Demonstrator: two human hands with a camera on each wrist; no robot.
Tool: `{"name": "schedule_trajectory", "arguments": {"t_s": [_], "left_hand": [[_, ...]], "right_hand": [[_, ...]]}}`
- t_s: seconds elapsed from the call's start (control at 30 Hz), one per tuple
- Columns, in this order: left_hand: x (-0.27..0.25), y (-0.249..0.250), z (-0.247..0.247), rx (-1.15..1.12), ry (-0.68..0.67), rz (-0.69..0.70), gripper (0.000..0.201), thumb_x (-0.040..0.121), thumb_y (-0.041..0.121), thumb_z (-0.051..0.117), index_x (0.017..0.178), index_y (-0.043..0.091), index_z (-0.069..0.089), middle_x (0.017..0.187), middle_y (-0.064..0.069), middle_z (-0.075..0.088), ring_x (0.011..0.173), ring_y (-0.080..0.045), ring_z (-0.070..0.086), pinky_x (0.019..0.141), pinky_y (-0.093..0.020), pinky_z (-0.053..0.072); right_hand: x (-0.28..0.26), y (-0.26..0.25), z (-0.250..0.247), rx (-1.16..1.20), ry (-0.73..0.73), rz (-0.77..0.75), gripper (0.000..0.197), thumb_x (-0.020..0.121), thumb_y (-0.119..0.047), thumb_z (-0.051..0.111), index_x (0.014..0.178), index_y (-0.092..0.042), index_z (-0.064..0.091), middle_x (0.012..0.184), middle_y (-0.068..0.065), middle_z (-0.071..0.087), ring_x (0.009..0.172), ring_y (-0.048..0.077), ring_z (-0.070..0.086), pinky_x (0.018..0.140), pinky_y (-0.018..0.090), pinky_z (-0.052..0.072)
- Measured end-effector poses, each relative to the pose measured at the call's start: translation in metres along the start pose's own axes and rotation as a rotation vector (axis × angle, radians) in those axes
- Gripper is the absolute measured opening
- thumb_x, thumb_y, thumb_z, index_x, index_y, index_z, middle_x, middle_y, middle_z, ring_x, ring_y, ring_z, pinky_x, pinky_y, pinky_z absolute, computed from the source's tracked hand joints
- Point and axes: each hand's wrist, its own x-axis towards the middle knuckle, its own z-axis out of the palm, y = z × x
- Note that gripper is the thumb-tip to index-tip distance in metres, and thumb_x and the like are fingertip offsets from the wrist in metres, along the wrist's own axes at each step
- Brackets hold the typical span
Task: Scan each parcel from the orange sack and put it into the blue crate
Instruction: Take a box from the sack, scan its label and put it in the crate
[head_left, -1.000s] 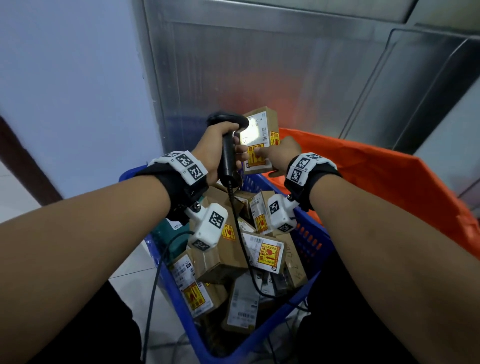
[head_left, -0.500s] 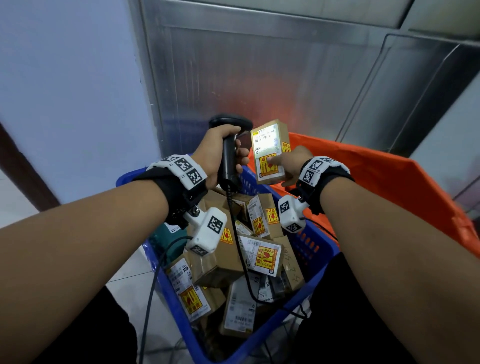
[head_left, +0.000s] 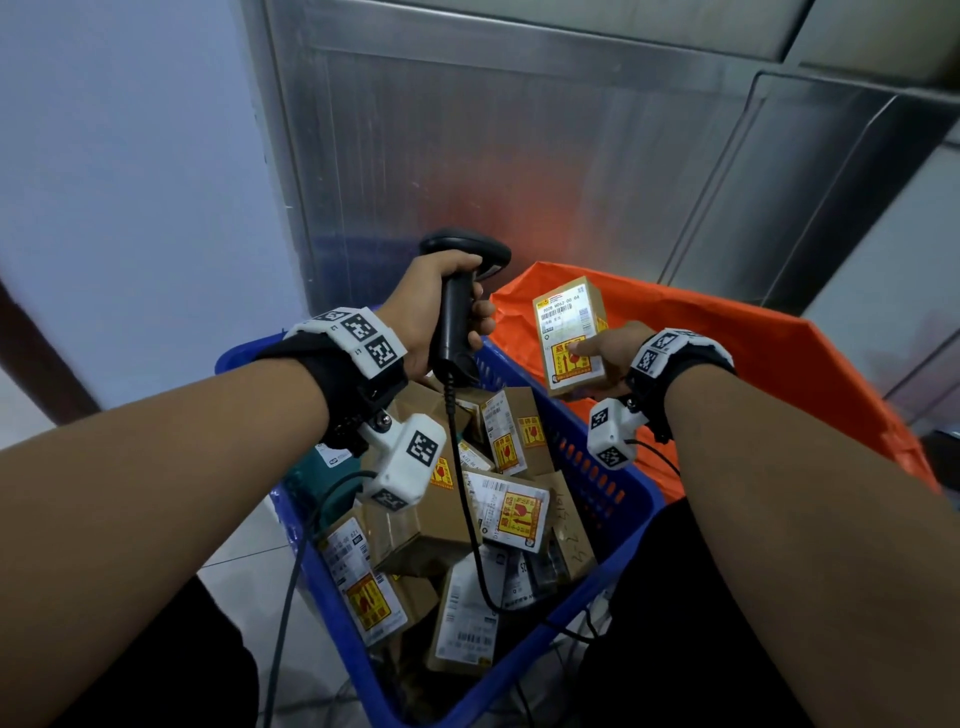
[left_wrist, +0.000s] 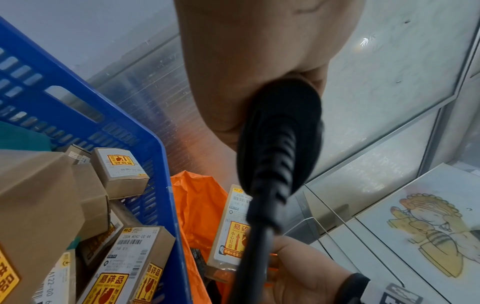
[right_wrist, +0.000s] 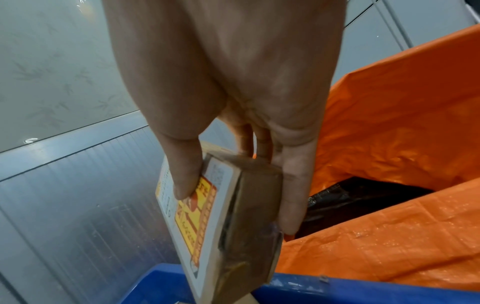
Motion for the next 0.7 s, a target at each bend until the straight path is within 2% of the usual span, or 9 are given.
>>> {"name": "schedule_trajectory", "arguments": {"t_s": [0.1,0.3,0.43,0.53,0.6,0.7], "left_hand": [[0.0003,-0.0016,0.0017,-0.005,-0.009,-0.008,0.029,0.096,0.036,0.055,0.078,0.013,0.054,0.068,-0.004,0.058,0.055,-0.016,0.056,0.044,-0.019,0.043],[0.0005,-0.0023,0.0011,-0.002,-0.002,-0.011,0.030,0.096,0.036,0.055,0.078,0.013,0.054,0.067,-0.004,0.058,0.055,-0.016,0.057,0.043,-0.020,0.044],[0.0015,-0.0008,-0.0004,0.005,0.011,0.000,0.030,0.097,0.035,0.054,0.077,0.012,0.054,0.065,-0.005,0.059,0.053,-0.017,0.057,0.043,-0.020,0.043],[0.0020,-0.0025,-0.0011,-0.004,0.011,-0.016,0.030,0.096,0.036,0.055,0.077,0.012,0.054,0.065,-0.005,0.059,0.053,-0.017,0.057,0.043,-0.020,0.043],[0.0027,-0.0044,-0.0017,-0.025,0.009,-0.026,0.029,0.095,0.035,0.056,0.077,0.012,0.054,0.066,-0.004,0.057,0.054,-0.017,0.056,0.043,-0.020,0.043],[0.0049,-0.0072,-0.0016,-0.080,0.014,-0.037,0.030,0.093,0.035,0.058,0.075,0.012,0.055,0.067,-0.004,0.057,0.055,-0.017,0.056,0.044,-0.020,0.042]], "right_hand": [[-0.0006,-0.0012,-0.0015,0.050,0.017,0.014,0.035,0.079,-0.015,0.083,0.107,-0.007,0.063,0.096,0.017,0.076,0.083,0.039,0.074,0.077,0.058,0.059],[0.0031,-0.0007,-0.0042,0.062,0.033,0.063,0.040,0.078,-0.012,0.083,0.111,-0.005,0.063,0.096,0.019,0.075,0.084,0.043,0.073,0.078,0.061,0.058],[-0.0065,-0.0024,-0.0067,-0.010,0.051,0.088,0.028,0.089,-0.012,0.072,0.113,-0.008,0.060,0.107,0.015,0.072,0.099,0.036,0.070,0.093,0.054,0.054],[-0.0058,-0.0008,-0.0097,-0.037,0.057,0.082,0.031,0.091,-0.013,0.070,0.120,-0.007,0.060,0.114,0.015,0.070,0.104,0.034,0.068,0.098,0.050,0.052],[-0.0050,0.0001,-0.0104,-0.043,0.066,0.070,0.029,0.090,-0.014,0.072,0.116,-0.008,0.061,0.112,0.015,0.071,0.102,0.034,0.069,0.098,0.050,0.052],[-0.0014,0.0006,-0.0097,0.003,0.082,0.056,0.033,0.086,-0.016,0.076,0.114,-0.009,0.062,0.098,0.014,0.073,0.089,0.033,0.071,0.090,0.051,0.056]]}}
